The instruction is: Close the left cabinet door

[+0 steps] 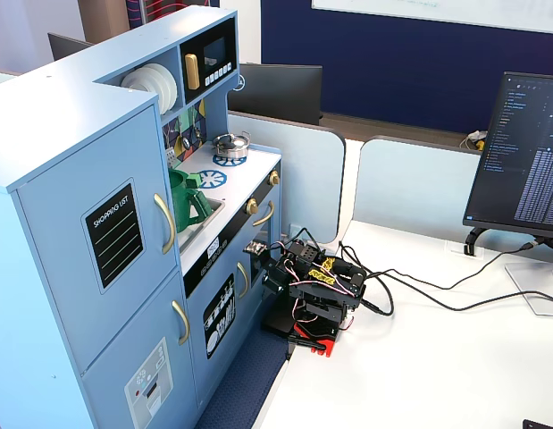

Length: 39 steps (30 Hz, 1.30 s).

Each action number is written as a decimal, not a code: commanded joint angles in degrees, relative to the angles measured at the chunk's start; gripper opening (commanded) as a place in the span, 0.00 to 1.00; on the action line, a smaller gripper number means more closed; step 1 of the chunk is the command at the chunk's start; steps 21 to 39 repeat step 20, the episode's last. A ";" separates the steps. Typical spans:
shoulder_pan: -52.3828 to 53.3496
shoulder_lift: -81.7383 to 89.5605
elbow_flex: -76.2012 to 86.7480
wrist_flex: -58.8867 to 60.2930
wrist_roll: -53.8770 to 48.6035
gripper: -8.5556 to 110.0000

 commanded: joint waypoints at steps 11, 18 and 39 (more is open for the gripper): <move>0.44 0.26 0.88 9.84 1.23 0.08; 0.44 0.35 0.88 9.84 1.23 0.09; 0.44 0.35 0.88 9.84 1.23 0.09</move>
